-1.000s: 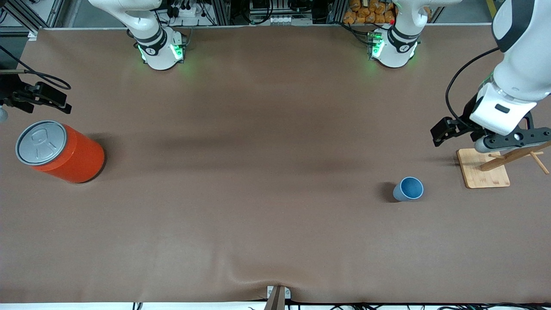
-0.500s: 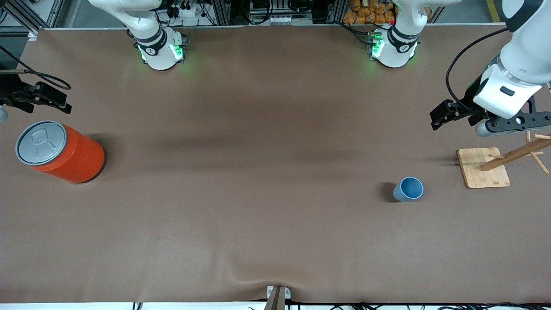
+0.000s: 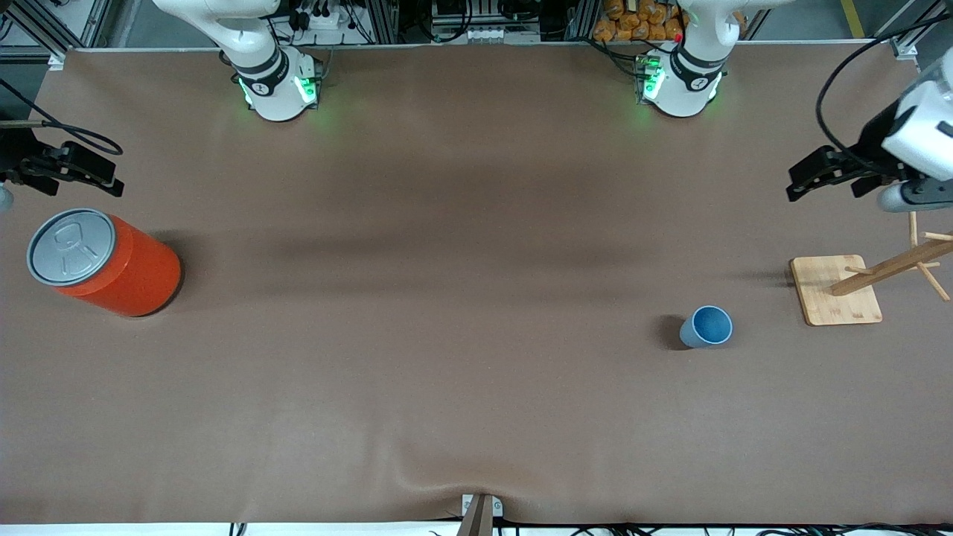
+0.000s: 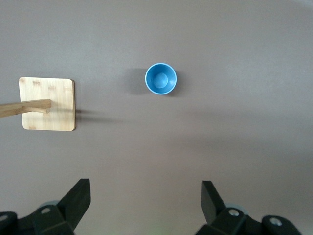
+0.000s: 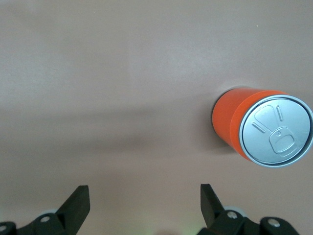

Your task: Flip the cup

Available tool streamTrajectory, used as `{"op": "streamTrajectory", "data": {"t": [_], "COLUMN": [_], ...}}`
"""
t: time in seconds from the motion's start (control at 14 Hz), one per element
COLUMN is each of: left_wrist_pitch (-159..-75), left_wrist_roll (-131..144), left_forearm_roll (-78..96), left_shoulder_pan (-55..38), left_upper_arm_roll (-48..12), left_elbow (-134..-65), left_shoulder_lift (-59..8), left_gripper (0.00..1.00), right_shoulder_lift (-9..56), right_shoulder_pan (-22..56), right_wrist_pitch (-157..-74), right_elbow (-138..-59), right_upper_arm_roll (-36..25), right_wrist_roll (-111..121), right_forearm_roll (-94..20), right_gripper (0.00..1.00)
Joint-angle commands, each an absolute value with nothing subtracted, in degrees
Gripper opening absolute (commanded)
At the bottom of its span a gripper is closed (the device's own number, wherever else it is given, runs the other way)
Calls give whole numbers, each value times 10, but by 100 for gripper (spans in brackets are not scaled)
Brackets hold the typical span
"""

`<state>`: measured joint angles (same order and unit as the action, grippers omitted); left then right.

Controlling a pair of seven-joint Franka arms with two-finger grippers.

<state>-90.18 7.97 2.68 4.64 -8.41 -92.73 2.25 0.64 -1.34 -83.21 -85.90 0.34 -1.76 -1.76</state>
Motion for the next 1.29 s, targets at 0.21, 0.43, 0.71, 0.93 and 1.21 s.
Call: {"op": "streamTrajectory", "data": {"t": [0.21, 0.43, 0.71, 0.93, 1.21], "left_wrist_pitch": [-888, -883, -882, -878, -873], "left_wrist_roll": [79, 80, 73, 73, 73], "left_forearm_roll": [36, 32, 30, 30, 20], "left_shoulder_pan": [51, 49, 50, 47, 46], "left_upper_arm_roll": [-94, -94, -94, -96, -104], "left_elbow": [-940, -939, -934, -934, -933], "left_shoulder_lift": [58, 62, 62, 62, 61], "left_gripper": [100, 100, 100, 100, 100], "right_shoulder_lift": [-3, -3, -3, -3, -3], "right_shoulder_pan": [-10, -11, -11, -10, -11], "right_wrist_pitch": [-831, -830, -830, -830, -830], "right_elbow": [-861, -862, -862, -862, -862], "right_upper_arm_roll": [3, 3, 3, 3, 3], "right_wrist_roll": [-19, -19, -19, -19, -19], "right_forearm_roll": [-14, -14, -14, -14, -14], "right_gripper": [100, 100, 100, 100, 100]}}
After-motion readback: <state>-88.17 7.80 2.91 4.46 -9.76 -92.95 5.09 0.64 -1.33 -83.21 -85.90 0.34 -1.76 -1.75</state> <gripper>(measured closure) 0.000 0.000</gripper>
